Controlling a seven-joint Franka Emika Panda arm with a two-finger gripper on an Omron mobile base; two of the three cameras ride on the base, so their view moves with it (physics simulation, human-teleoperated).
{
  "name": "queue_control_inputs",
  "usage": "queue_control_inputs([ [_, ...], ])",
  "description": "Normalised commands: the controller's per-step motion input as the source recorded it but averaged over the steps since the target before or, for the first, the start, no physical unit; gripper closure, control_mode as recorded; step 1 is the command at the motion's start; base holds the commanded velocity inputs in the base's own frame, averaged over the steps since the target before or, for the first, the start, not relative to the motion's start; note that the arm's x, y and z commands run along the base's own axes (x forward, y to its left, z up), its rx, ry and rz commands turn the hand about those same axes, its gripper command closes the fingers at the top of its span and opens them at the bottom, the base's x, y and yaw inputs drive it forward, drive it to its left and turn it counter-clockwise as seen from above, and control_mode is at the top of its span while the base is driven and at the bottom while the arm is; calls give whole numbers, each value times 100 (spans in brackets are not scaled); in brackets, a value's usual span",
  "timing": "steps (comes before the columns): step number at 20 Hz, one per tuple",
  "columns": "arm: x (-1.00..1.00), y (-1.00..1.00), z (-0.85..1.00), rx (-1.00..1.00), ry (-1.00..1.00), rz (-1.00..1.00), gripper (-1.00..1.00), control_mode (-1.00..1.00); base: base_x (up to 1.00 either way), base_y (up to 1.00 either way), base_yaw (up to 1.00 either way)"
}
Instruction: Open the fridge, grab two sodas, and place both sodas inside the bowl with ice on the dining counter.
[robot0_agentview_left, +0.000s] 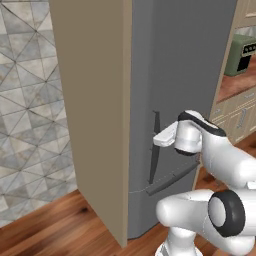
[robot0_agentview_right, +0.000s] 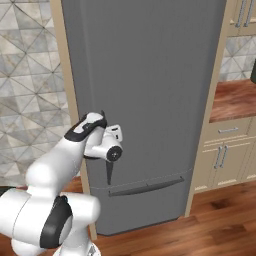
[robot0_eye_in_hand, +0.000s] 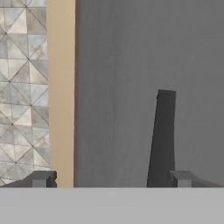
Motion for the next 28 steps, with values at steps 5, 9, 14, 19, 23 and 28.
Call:
queue_control_inputs([
  [5, 27, -15, -16, 0, 0, -4, -100, -100, 0, 0, 0],
  [9, 26, -7, -17, 0, 0, -3, -100, -100, 0, 0, 0],
  [14, 28, 0, -21, 0, 0, 0, -100, -100, 0, 0, 0],
  [19, 36, 0, -22, 0, 0, 2, -100, -100, 0, 0, 0],
  [23, 32, 0, -19, 0, 0, 3, -100, -100, 0, 0, 0],
  [28, 23, 2, -22, 0, 0, 1, 100, -100, 0, 0, 0],
])
